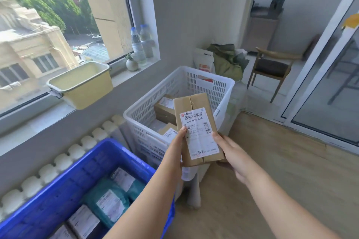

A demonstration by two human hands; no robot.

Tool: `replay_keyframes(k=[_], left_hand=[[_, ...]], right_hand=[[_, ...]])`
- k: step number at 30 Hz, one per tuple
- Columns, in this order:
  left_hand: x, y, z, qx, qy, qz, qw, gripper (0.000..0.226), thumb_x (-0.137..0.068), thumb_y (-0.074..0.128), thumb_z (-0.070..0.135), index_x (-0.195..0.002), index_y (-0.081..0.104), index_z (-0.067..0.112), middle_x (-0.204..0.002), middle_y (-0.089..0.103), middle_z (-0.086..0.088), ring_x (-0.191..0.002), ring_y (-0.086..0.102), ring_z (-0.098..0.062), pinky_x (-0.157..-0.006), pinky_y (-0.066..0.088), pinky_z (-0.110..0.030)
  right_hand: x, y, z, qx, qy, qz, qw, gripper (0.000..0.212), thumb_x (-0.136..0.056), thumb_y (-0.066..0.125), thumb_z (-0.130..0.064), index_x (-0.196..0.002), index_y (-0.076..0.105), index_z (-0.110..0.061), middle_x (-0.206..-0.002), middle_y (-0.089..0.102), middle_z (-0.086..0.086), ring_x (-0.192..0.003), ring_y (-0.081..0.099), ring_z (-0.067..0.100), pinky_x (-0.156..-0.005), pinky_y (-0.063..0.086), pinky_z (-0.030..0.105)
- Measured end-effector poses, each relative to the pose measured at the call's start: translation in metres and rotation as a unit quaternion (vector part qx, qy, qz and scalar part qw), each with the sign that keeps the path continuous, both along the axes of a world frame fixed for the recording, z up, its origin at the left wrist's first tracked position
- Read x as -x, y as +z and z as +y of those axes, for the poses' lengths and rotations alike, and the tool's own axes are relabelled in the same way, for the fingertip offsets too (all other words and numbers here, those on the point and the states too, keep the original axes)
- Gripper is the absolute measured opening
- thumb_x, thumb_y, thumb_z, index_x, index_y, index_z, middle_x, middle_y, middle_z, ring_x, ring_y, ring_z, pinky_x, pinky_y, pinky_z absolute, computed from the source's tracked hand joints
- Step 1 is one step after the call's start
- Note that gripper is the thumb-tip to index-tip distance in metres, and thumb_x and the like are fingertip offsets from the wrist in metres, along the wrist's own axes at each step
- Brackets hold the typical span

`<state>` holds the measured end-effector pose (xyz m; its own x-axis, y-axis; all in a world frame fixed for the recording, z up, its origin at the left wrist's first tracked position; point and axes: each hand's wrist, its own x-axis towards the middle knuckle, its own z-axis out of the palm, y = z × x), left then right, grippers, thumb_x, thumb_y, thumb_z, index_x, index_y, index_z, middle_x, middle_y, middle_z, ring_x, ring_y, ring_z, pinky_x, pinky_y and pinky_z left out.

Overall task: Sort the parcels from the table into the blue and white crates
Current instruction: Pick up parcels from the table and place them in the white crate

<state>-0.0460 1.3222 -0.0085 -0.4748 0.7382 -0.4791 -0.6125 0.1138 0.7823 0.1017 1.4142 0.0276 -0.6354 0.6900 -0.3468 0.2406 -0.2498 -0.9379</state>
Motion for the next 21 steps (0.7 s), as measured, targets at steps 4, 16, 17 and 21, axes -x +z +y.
replay_keyframes(k=[4, 16, 17, 21], left_hand=[[0.011, 0.004, 0.044, 0.014, 0.042, 0.027, 0.999, 0.056, -0.075, 0.066, 0.069, -0.120, 0.068, 0.036, -0.119, 0.073, 0.006, -0.114, 0.067, -0.020, -0.106, 0.044, -0.053], [0.107, -0.006, 0.130, 0.031, 0.142, 0.018, 0.989, 0.057, -0.074, 0.061, 0.071, -0.121, 0.068, 0.038, -0.116, 0.073, 0.007, -0.112, 0.068, -0.021, -0.102, 0.049, -0.054], [0.113, -0.007, 0.135, 0.033, 0.146, 0.018, 0.989, 0.054, -0.077, 0.059, 0.069, -0.121, 0.068, 0.038, -0.116, 0.074, 0.007, -0.111, 0.069, -0.021, -0.102, 0.049, -0.053], [0.138, -0.007, 0.157, 0.037, 0.161, 0.007, 0.986, 0.039, -0.094, 0.052, 0.059, -0.120, 0.068, 0.034, -0.112, 0.075, 0.006, -0.107, 0.070, -0.019, -0.101, 0.051, -0.051]], right_hand=[[0.028, 0.000, 0.063, -0.009, 0.059, -0.010, 0.998, 0.042, -0.091, 0.053, -0.058, -0.126, 0.062, -0.036, -0.105, 0.074, -0.020, -0.103, 0.066, 0.001, -0.078, 0.047, 0.021], [0.152, -0.020, 0.175, -0.017, 0.180, -0.054, 0.982, 0.048, -0.089, 0.046, -0.069, -0.130, 0.055, -0.045, -0.115, 0.071, -0.012, -0.112, 0.063, 0.014, -0.101, 0.049, 0.044], [0.157, -0.020, 0.179, -0.019, 0.183, -0.052, 0.982, 0.046, -0.090, 0.047, -0.067, -0.130, 0.055, -0.045, -0.115, 0.072, -0.013, -0.112, 0.064, 0.014, -0.100, 0.049, 0.044], [0.193, -0.030, 0.206, -0.003, 0.200, -0.058, 0.978, 0.042, -0.093, 0.048, -0.062, -0.130, 0.056, -0.044, -0.115, 0.071, -0.013, -0.110, 0.064, 0.012, -0.088, 0.052, 0.034]])
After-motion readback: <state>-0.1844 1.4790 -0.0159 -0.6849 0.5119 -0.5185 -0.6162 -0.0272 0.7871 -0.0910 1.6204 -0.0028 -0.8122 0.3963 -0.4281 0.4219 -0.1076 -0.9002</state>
